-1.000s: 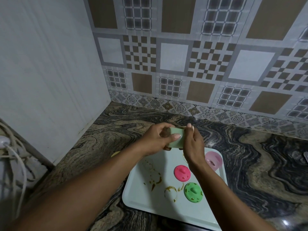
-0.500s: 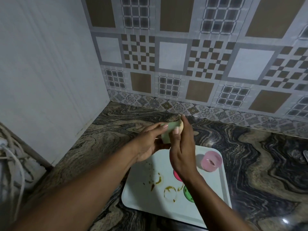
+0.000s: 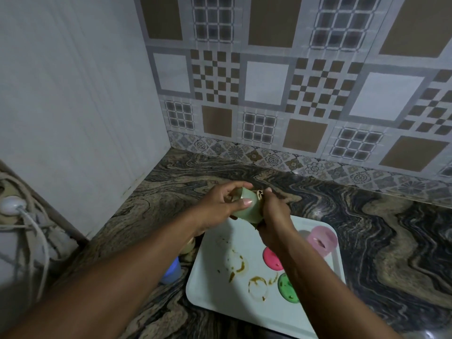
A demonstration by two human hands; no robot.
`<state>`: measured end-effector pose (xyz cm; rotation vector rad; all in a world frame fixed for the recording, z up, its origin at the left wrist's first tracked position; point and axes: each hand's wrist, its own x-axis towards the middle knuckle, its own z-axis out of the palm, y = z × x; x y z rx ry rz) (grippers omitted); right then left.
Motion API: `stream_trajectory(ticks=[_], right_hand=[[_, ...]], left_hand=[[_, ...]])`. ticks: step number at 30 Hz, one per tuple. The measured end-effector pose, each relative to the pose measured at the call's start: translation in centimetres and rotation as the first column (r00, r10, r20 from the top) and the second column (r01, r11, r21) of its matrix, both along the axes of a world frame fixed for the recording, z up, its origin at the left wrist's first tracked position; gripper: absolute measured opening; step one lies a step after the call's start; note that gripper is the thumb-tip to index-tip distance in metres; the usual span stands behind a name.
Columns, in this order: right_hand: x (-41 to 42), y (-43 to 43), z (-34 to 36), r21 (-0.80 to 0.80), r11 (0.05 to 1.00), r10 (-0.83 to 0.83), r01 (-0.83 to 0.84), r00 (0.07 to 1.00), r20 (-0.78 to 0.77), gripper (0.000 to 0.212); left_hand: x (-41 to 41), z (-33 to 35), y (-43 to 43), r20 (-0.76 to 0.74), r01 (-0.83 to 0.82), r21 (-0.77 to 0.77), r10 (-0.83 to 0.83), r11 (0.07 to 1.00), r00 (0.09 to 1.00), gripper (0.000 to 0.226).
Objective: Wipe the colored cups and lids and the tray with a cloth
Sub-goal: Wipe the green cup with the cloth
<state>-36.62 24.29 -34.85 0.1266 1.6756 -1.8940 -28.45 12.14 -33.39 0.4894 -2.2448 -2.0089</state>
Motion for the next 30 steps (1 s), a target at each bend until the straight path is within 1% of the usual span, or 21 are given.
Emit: stream_trajectory(ticks=[1,2,4,6,7,8,9,10,11,12,13,14,15,16,18,21,23,25,27,30], right_hand=[[-1.0,0.3,0.6,-0.104,0.991,0.109,-0.086,0.965,0.239,0.041],[-1.8,0.6,1.1,-0.189,0.975,0.182,-0.120,0.917,0.355,0.044],[-2.8,1.0,1.3,-0.245,0.967,0.180,-0.076,0.880,0.438,0.048],[-3.3,1.3,1.2,-0.315,0.949,0.156,0.008,0.858,0.489,0.050],[-3.5,1.3,1.1,-0.329,0.944,0.145,0.032,0.854,0.499,0.051],[-3.5,1.4,1.1,-0.338,0.940,0.135,0.051,0.853,0.505,0.052],[-3.6,1.3,1.0,-0.341,0.939,0.132,0.056,0.853,0.504,0.053],[-3.5,1.2,0.9,-0.342,0.939,0.138,0.049,0.854,0.502,0.054],[-3.5,1.0,0.6,-0.350,0.936,0.156,0.036,0.848,0.506,0.055],[-3.5,0.7,0.4,-0.356,0.934,0.169,0.026,0.846,0.505,0.055],[-3.5,0.4,0.1,-0.353,0.936,0.178,0.011,0.848,0.499,0.055],[-3.5,0.1,-0.2,-0.338,0.941,0.184,-0.009,0.852,0.490,0.055],[-3.6,-0.2,-0.4,-0.323,0.946,0.192,-0.032,0.858,0.477,0.055],[-3.5,-0.6,-0.9,-0.315,0.947,0.208,-0.059,0.861,0.464,0.056],[-3.4,-1.3,-1.6,-0.288,0.951,0.236,-0.111,0.863,0.446,0.056],[-2.8,-1.9,-2.4,-0.238,0.958,0.253,-0.161,0.865,0.434,0.057],[-2.6,-1.7,-3.0,-0.256,0.949,0.283,-0.183,0.853,0.439,0.070],[-2.4,-1.1,-3.3,-0.297,0.933,0.320,-0.202,0.843,0.432,0.080],[-2.3,-0.4,-3.4,-0.330,0.921,0.343,-0.208,0.835,0.430,0.083],[-2.8,1.0,-2.8,-0.325,0.928,0.313,-0.183,0.856,0.412,0.081]], left_hand=[[0.2,-0.1,-0.4,-0.001,-0.012,0.060,0.012,0.998,1.000,0.032],[0.3,-0.1,-0.9,-0.001,-0.034,0.158,0.034,0.987,0.999,0.031],[0.4,-0.1,-2.1,0.012,-0.106,0.382,0.110,0.918,0.994,0.028],[0.5,-0.3,-3.4,0.040,-0.163,0.556,0.169,0.815,0.985,0.032],[0.5,-0.5,-4.3,0.052,-0.184,0.606,0.192,0.774,0.980,0.036],[0.5,-0.8,-5.0,0.063,-0.200,0.624,0.207,0.755,0.976,0.038],[0.5,-1.1,-5.8,0.075,-0.221,0.613,0.222,0.759,0.972,0.037],[0.5,-1.5,-6.5,0.093,-0.250,0.561,0.240,0.789,0.966,0.033],[0.5,-1.9,-7.3,0.117,-0.285,0.444,0.260,0.850,0.959,0.027],[0.5,-2.2,-8.0,0.143,-0.303,0.245,0.275,0.921,0.951,0.024],[0.7,-2.6,-8.7,0.169,-0.291,-0.005,0.287,0.957,0.943,0.025],[1.0,-3.2,-9.5,0.186,-0.243,-0.246,0.292,0.938,0.938,0.034],[1.2,-3.7,-10.2,0.197,-0.184,-0.419,0.287,0.889,0.937,0.047],[1.6,-4.0,-10.8,0.215,-0.141,-0.514,0.286,0.846,0.934,0.059],[2.0,-4.4,-11.5,0.261,-0.072,-0.610,0.286,0.789,0.922,0.071],[2.0,-5.3,-11.8,0.396,0.101,-0.692,0.258,0.715,0.881,0.076],[1.8,-6.1,-11.5,0.474,0.206,-0.693,0.221,0.691,0.852,0.079],[1.6,-7.0,-11.0,0.511,0.261,-0.689,0.198,0.677,0.836,0.085],[1.3,-7.5,-10.7,0.532,0.296,-0.688,0.184,0.662,0.826,0.091],[1.1,-7.6,-10.3,0.566,0.348,-0.686,0.169,0.639,0.807,0.102]])
